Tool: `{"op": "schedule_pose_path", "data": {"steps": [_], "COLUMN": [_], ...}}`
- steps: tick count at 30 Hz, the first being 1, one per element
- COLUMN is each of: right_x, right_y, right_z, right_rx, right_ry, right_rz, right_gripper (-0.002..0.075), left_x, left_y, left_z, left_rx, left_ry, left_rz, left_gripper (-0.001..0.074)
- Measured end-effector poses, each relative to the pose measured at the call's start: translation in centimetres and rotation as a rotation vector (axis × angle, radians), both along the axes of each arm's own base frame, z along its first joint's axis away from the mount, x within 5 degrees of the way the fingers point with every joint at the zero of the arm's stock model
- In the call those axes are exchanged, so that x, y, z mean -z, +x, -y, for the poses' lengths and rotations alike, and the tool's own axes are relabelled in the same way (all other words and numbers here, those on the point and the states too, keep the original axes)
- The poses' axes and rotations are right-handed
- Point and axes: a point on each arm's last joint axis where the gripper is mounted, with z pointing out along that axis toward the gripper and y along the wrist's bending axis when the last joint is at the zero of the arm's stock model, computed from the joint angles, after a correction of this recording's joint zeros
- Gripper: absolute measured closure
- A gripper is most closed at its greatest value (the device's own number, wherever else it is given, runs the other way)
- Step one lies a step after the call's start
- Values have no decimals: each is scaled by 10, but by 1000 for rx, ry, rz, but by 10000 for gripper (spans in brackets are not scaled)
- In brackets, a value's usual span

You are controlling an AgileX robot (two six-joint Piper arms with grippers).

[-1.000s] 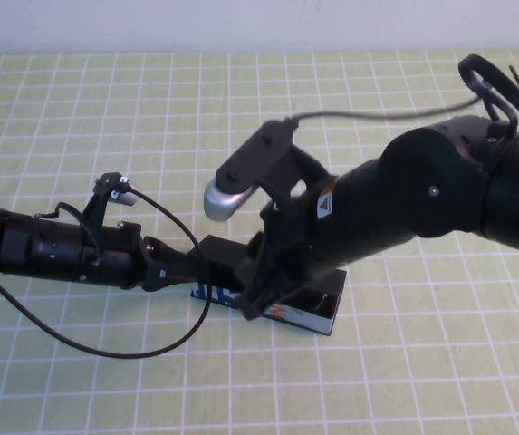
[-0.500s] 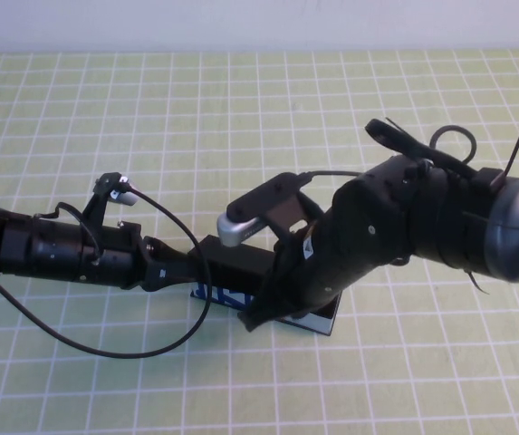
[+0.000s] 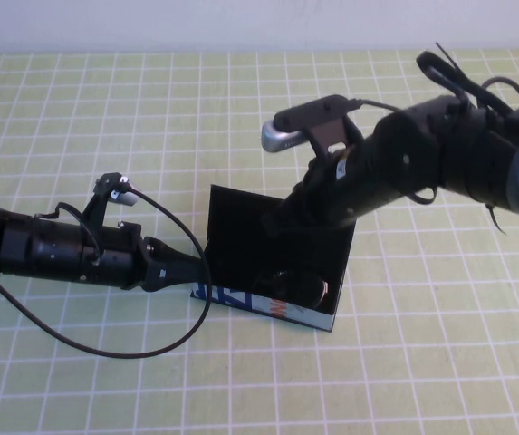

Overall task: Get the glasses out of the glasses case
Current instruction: Pick up the glasses from the glasses case

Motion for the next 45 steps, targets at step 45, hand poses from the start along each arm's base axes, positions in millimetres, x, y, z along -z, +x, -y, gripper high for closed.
{"op": "schedule_pose_path", "data": {"steps": [45], "right_x": [-27], "right_y": [-31], "right_z": [-39], "right_rx": [-687], "right_ry": [-241], "right_rz": [-126], "right_gripper": [640], "left_x": [-26], "left_y": [-2], "left_z": [0], "left_rx": [-37], "left_ry": [-17], "left_rz": [5], "left_gripper": [739]}}
